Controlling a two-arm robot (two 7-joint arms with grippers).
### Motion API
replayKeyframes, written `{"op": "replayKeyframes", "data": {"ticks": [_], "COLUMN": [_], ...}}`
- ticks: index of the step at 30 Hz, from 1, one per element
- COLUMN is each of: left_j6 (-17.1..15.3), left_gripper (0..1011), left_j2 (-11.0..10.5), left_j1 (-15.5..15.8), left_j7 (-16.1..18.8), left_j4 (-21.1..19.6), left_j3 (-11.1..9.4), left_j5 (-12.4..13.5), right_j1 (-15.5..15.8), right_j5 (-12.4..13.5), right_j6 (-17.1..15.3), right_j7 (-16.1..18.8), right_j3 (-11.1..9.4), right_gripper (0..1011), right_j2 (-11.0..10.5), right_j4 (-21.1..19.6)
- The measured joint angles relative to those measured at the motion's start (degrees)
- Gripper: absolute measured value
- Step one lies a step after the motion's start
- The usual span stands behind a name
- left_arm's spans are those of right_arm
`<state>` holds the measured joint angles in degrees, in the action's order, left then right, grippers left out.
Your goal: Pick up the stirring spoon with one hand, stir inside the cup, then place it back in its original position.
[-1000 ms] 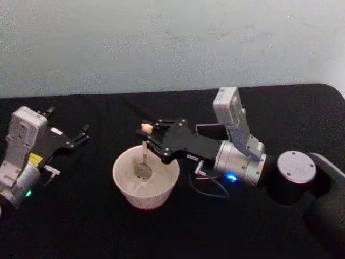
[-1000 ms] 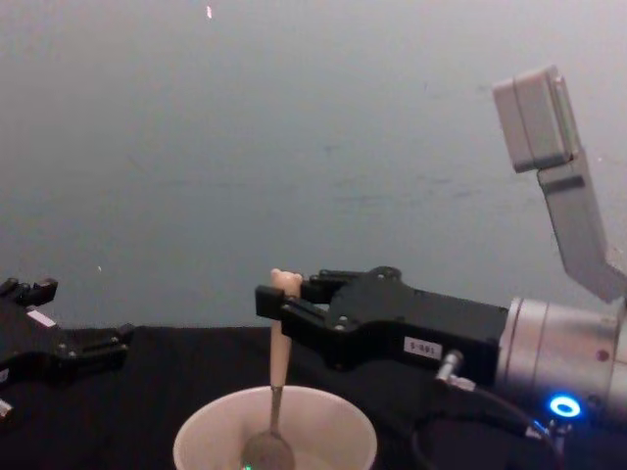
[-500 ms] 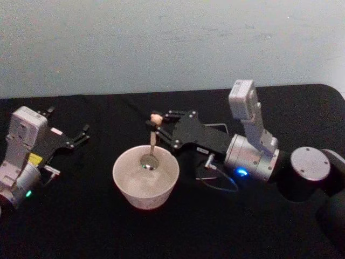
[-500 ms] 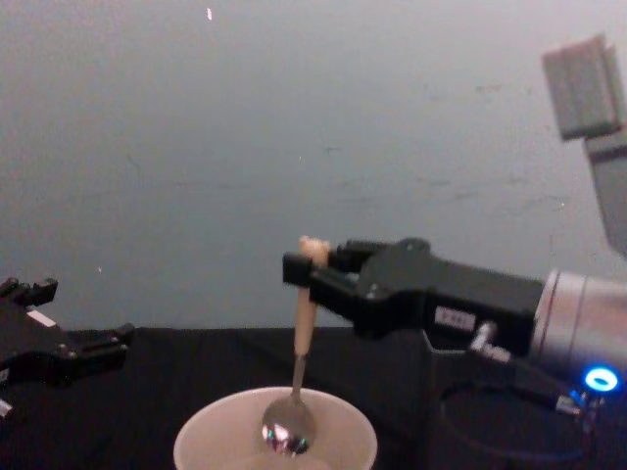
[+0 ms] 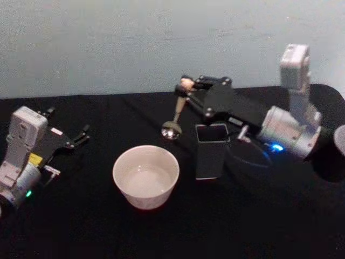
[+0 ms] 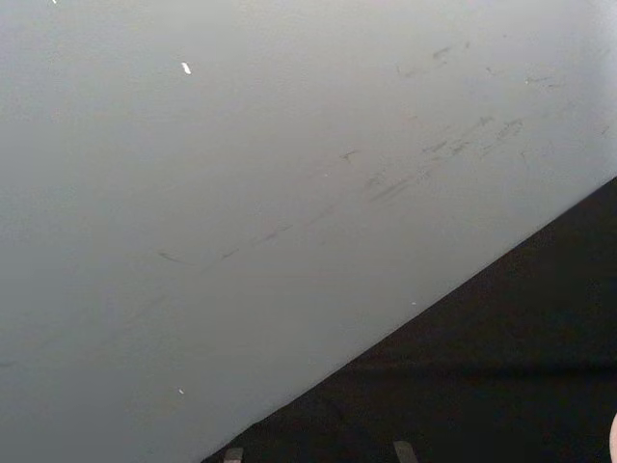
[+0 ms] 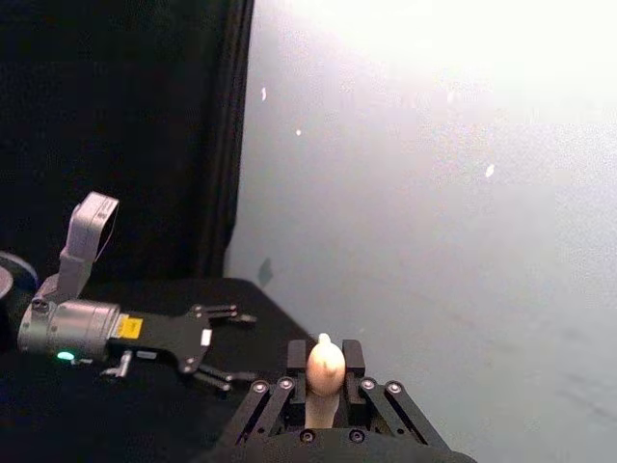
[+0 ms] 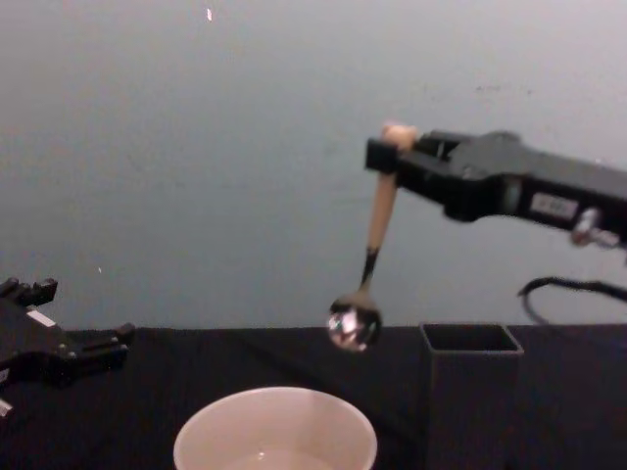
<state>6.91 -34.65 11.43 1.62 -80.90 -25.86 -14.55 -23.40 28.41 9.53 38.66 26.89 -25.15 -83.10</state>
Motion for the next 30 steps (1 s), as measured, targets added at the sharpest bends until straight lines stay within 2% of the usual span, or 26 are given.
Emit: {"op": "replayKeyframes", "data": {"ticks": [12, 21, 30], "left_j6": [0.0, 0.0, 0.0], "left_gripper": [1001, 1001, 1001], "left_j2": [0.0, 0.0, 0.0], "left_j1": [0.0, 0.0, 0.0], "left_j7": [0.0, 0.0, 0.0], "left_j4": [0.0, 0.0, 0.0], "left_j3": [0.0, 0.0, 0.0], "left_j5": [0.0, 0.0, 0.0], "right_j1": [1.9, 3.5, 4.2], "right_j5": [3.5, 3.5, 2.9], "right_j6": [1.1, 1.3, 1.3], "right_j7": [0.7, 0.5, 0.2], "right_j3": [-4.2, -5.3, -5.4], "right_gripper": [214, 214, 214], "right_j2": [-5.0, -7.3, -7.8], "right_j4": [-4.6, -4.9, -3.7]}}
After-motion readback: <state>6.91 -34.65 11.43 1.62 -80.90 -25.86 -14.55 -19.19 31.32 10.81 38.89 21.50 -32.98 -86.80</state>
